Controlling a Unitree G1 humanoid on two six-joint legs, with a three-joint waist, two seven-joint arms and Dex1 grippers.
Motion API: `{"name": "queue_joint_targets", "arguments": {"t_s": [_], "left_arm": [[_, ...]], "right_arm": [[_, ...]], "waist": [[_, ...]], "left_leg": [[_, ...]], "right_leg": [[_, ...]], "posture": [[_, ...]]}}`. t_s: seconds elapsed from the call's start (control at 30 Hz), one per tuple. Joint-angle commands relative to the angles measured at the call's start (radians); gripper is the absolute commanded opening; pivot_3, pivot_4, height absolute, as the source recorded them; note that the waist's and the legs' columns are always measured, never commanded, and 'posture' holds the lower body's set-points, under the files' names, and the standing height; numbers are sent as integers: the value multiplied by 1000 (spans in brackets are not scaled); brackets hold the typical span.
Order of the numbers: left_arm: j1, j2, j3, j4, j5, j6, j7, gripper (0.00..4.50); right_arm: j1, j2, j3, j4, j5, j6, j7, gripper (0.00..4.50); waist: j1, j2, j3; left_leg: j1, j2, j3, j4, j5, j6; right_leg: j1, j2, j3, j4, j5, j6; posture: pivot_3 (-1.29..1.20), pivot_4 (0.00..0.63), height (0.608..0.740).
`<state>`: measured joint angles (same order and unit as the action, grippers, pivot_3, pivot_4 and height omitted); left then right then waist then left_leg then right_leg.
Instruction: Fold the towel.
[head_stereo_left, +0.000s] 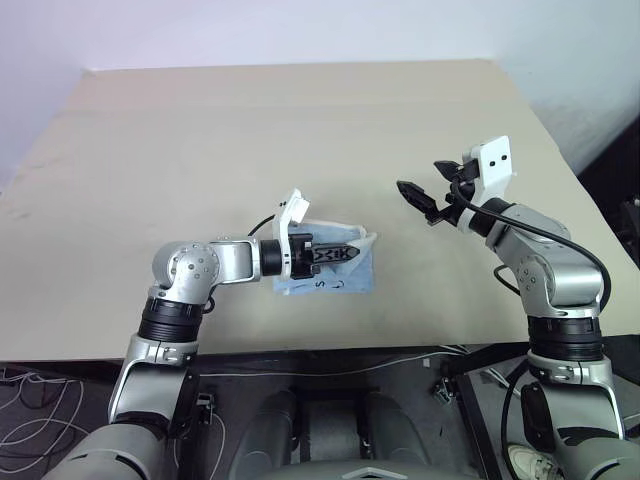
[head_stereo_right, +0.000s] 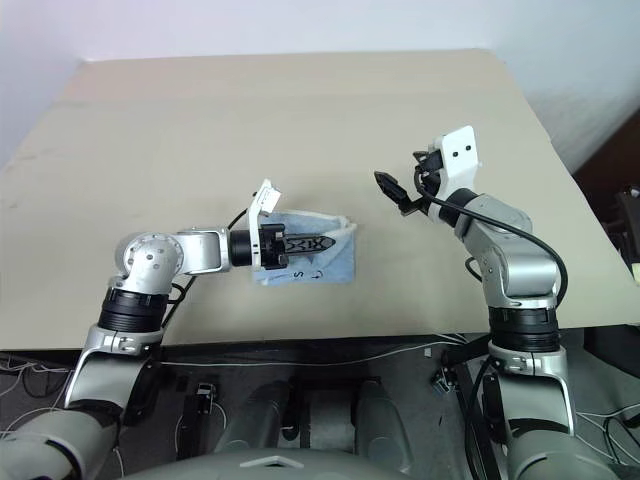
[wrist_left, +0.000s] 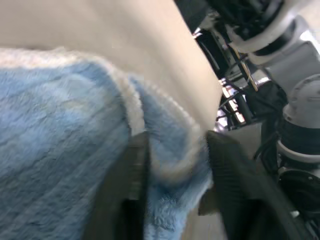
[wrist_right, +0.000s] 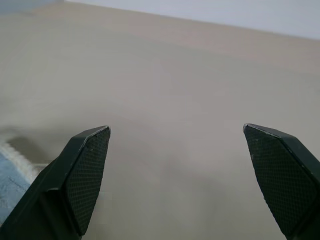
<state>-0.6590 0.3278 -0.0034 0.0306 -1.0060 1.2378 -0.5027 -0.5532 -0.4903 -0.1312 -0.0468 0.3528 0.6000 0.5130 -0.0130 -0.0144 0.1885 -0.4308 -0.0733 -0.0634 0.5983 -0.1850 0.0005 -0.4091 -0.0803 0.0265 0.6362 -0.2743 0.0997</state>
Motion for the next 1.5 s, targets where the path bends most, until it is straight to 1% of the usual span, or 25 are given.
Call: {"name": "queue_joint_targets", "arguments": {"t_s": [0.03, 0.13, 0.2, 0.27, 0.33, 0.37, 0.4, 0.47, 0.53, 0.63, 0.77, 0.8, 0.9, 0.97, 1.1, 1.13, 1.23, 1.3, 1.37, 1.43, 1.5], "left_arm": [[2, 42, 61, -67, -24, -6, -50, 2992], [19, 81, 131, -103, -65, -23, -99, 3904], [21, 106, 176, -120, -84, -33, -122, 3904], [27, 151, 186, -140, -43, -82, -161, 3904], [46, 211, 162, -160, 30, -164, -224, 3904], [58, 237, 143, -160, 72, -208, -249, 3927], [75, 262, 128, -150, 115, -264, -288, 3743], [96, 283, 114, -132, 159, -328, -338, 3337], [107, 282, 126, -105, 165, -344, -356, 2662], [135, 289, 99, -94, 233, -425, -398, 1611], [168, 279, 68, -93, 293, -525, -460, 220], [172, 279, 51, -93, 316, -548, -471, 25], [172, 290, -49, -82, 426, -643, -526, 25], [153, 276, -82, -55, 474, -702, -547, 25], [111, 231, -108, 13, 525, -783, -567, 25], [107, 213, -115, 28, 530, -798, -574, 25], [144, 198, -149, 40, 544, -784, -610, 25], [194, 223, -191, 41, 567, -771, -649, 25], [236, 231, -206, 47, 579, -771, -662, 25], [264, 228, -202, 56, 588, -779, -657, 25], [275, 215, -181, 74, 583, -775, -638, 25]], "right_arm": [[-28, 1, -11, -11, 3, -19, -2, 4500], [-38, 13, -14, -21, 32, 8, 4, 4500], [-46, 18, -19, -35, 66, 47, 13, 4500], [-53, 24, -16, -63, 104, 90, 26, 4500], [-57, 34, -3, -105, 147, 138, 41, 4500], [-59, 41, 2, -127, 169, 160, 46, 4088], [-62, 58, 9, -162, 212, 191, 58, 3881], [-66, 78, 13, -205, 265, 229, 65, 3241], [-82, 121, 4, -212, 302, 259, 35, 2548], [-97, 183, -15, -208, 363, 312, -10, 1512], [-99, 227, 7, -210, 399, 360, -47, 140], [-96, 230, 20, -209, 395, 362, -49, 2], [-58, 215, 103, -182, 322, 345, -45, 2], [-34, 192, 155, -176, 272, 325, -39, 2], [-3, 172, 212, -182, 219, 291, -25, 2], [19, 160, 245, -177, 183, 264, -18, 2], [96, 153, 310, -135, 96, 189, -22, 2], [140, 166, 319, -104, 66, 140, -24, 2], [166, 191, 310, -54, 41, 96, -41, 2], [176, 213, 293, 7, 16, 43, -58, 2], [165, 240, 236, 68, 31, 13, -72, 2]], "waist": [[-1, 0, 0], [-2, 0, 0], [0, 0, 0], [0, 0, 0], [-1, 0, 0], [-1, 0, 0], [-1, 0, 0], [0, 0, 0], [0, 0, 0], [2, 0, 0], [1, 0, 0], [1, 0, 0], [0, 0, 0], [1, 0, 0], [1, 0, 0], [1, 0, 0], [-2, 0, -1], [-7, 0, -1], [-11, 1, -1], [-5, 0, -1], [0, 0, -2]], "left_leg": [[0, 0, 0, 0, 0, 0], [1, 0, 0, 0, 0, -1], [1, 0, 0, 0, 0, -1], [1, 0, 0, 1, 0, -1], [1, 0, 0, 1, 0, -1], [1, 0, 0, 1, 0, -1], [2, 0, 0, 0, 0, -1], [2, 1, 0, 0, 0, -1], [2, 1, 0, 0, 0, -1], [2, 0, 0, 0, 0, -1], [2, 0, 0, 0, 0, -1], [2, 0, 0, -1, 0, -1], [2, 0, 0, -1, 0, -1], [2, 0, 0, -1, 0, -1], [2, 0, 0, 0, 0, -1], [2, 0, 0, 0, 0, -1], [2, 0, 0, 0, 0, -1], [2, 0, 1, -1, 0, 0], [3, 0, 1, -1, 0, 0], [4, 1, 1, -1, 0, 0], [6, 1, 0, 2, 1, -1]], "right_leg": [[0, 0, 0, 0, 0, 0], [0, 0, 0, 1, 0, 0], [0, 0, 0, 2, 0, 0], [0, 0, 0, 2, 0, 0], [0, 0, 0, 2, 0, 0], [0, 0, 0, 2, 0, 0], [0, 0, 1, 2, 0, 0], [0, 0, 1, 2, 0, 0], [0, 0, 1, 2, 0, 0], [1, -1, 1, 2, 0, 0], [0, -1, 2, 2, 0, -1], [0, -1, 2, 2, 0, -1], [0, -1, 2, 2, 0, -1], [0, -1, 2, 2, 0, -1], [0, -1, 1, 2, 0, -1], [-1, -1, 1, 2, 0, 0], [0, -1, 0, 2, 0, 0], [0, -1, 1, 2, 0, 0], [-1, 0, 2, 3, 0, 0], [0, 0, 2, 5, 0, 0], [2, 0, 1, 8, 0, -1]], "posture": [[0, 150, 740], [0, 150, 740], [0, 150, 740], [0, 150, 740], [0, 150, 740], [0, 150, 740], [0, 150, 740], [0, 150, 740], [0, 150, 740], [0, 150, 740], [0, 150, 740], [0, 150, 740], [0, 150, 740], [0, 150, 740], [0, 150, 740], [0, 150, 740], [0, 150, 740], [0, 150, 740], [0, 150, 740], [0, 150, 740], [0, 150, 740]]}}
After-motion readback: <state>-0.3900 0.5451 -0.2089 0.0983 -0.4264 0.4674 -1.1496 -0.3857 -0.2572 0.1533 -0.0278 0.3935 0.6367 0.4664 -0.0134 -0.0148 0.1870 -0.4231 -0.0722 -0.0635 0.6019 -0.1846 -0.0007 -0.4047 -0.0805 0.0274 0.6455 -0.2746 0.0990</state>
